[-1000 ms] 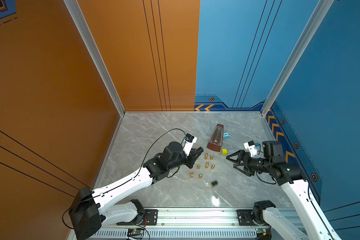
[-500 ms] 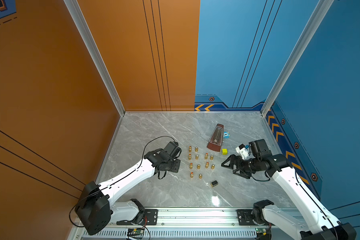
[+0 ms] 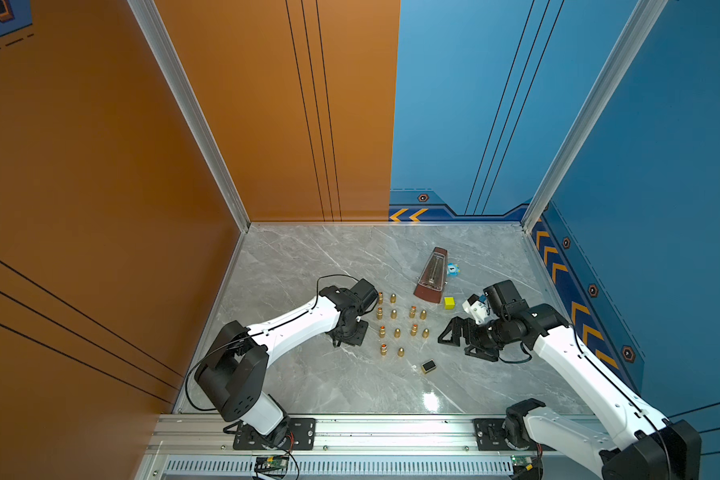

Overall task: Open the lipstick cap
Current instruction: Place the lipstick at the center of the board.

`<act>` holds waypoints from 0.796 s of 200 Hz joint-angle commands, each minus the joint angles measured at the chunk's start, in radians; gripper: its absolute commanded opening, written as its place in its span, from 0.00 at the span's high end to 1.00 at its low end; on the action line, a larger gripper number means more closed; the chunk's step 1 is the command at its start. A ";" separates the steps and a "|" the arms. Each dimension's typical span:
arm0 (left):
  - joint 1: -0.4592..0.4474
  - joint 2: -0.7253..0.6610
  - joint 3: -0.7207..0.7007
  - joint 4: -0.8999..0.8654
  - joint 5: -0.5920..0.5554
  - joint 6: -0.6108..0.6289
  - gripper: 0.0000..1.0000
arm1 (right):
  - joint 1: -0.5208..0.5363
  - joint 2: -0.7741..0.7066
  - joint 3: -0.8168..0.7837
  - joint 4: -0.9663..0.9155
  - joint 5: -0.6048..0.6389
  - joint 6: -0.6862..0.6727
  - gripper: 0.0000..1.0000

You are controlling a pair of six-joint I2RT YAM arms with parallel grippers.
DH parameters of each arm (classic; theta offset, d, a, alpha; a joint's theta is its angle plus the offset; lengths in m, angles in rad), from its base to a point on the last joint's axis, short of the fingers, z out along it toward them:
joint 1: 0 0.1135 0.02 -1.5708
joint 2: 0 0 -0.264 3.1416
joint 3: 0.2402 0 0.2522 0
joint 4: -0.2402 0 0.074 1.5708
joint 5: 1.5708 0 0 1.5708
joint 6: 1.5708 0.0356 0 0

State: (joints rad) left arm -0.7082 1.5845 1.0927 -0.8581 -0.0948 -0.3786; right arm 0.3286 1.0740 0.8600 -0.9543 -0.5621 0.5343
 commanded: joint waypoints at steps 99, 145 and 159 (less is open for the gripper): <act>0.000 0.191 0.109 -0.151 0.035 0.114 0.81 | 0.079 0.075 -0.016 -0.041 0.123 -0.028 0.00; 0.003 0.255 0.149 -0.165 0.029 0.140 0.73 | 0.083 0.083 -0.014 -0.042 0.128 -0.029 0.00; 0.004 0.262 0.161 -0.164 0.029 0.146 0.67 | 0.082 0.084 -0.012 -0.041 0.128 -0.029 0.00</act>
State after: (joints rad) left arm -0.7078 1.8175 1.2270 -1.0012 -0.0780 -0.2584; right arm 0.4061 1.1503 0.8528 -0.9623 -0.4656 0.5198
